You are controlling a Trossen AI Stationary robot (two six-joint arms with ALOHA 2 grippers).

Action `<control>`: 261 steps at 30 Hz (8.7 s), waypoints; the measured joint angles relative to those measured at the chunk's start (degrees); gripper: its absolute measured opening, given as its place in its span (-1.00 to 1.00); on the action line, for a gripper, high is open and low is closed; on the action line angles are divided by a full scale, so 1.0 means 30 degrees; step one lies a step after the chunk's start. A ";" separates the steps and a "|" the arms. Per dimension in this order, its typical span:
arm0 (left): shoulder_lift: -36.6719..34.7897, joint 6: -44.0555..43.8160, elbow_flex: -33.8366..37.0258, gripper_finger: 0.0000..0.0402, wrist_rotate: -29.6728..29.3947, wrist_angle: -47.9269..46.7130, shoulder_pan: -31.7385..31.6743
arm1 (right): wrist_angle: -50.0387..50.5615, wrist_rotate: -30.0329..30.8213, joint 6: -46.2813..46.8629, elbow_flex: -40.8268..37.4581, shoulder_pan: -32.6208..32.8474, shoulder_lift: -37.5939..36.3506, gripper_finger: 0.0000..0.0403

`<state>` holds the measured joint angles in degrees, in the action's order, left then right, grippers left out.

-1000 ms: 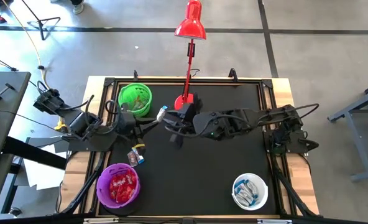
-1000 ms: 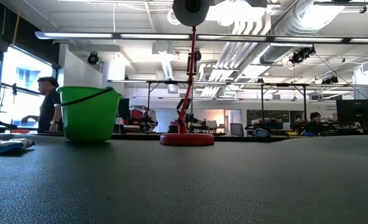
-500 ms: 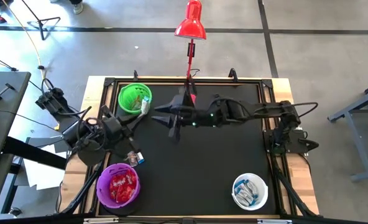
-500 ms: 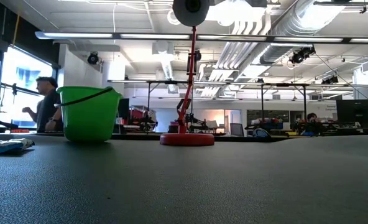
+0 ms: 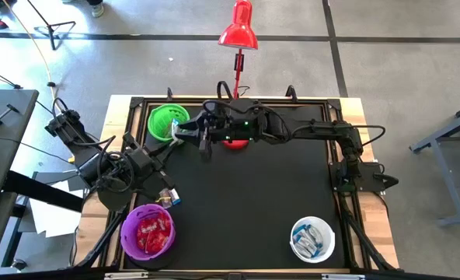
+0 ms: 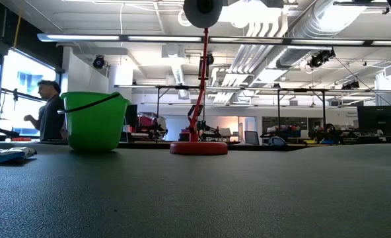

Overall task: Sort candy
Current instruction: Put the white chocolate into the white bucket

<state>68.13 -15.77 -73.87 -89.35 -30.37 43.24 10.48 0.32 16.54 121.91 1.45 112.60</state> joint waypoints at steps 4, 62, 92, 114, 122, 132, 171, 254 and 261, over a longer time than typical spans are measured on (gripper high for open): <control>0.0002 0.0299 0.0000 -0.93 -0.0209 0.0076 0.0000 | 0.0178 -0.0264 0.0489 0.0000 -0.0176 0.0000 -0.30; 0.1057 0.0806 0.0007 -0.39 0.0611 0.0699 -0.0641 | 0.1798 0.0379 0.0944 0.0022 -0.0523 -0.0022 -0.99; 0.0141 0.1294 -0.0532 -0.23 -0.0232 -0.0373 0.1025 | 1.7313 0.7373 0.5340 0.0022 0.1191 -0.3712 -0.97; 0.0141 0.2178 -0.0532 -0.23 0.0951 -0.0663 -0.1236 | 2.6498 0.7076 2.0321 0.0022 1.0105 -0.3714 -0.96; 0.0141 0.2529 -0.0532 -0.23 0.1042 -0.0654 -0.1712 | 2.6494 0.6916 2.3950 -0.1155 1.2259 -0.3708 -0.96; 0.0141 0.3892 -0.0532 -0.23 0.1102 -0.0382 -0.2805 | 2.6509 0.6138 2.9037 -0.3089 1.4180 -0.3701 -0.96; 0.0141 0.9289 -0.0517 -0.23 0.5087 0.8735 -0.6477 | 1.6823 0.5601 3.6950 -1.8455 1.8844 -0.9857 -0.60; 0.0318 -2.8216 0.7364 -0.23 2.7622 -1.1413 -0.7672 | 1.7762 0.6479 0.8321 -1.8374 0.1948 -1.2998 -0.42; 0.2444 -2.7688 0.7359 -0.23 2.7700 -0.9676 -0.7679 | 1.6514 0.6528 0.7830 -1.8433 0.0972 -1.2998 -0.42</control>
<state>75.47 -98.83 -51.79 -6.25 -59.40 20.21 60.02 19.90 40.03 66.61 4.36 73.60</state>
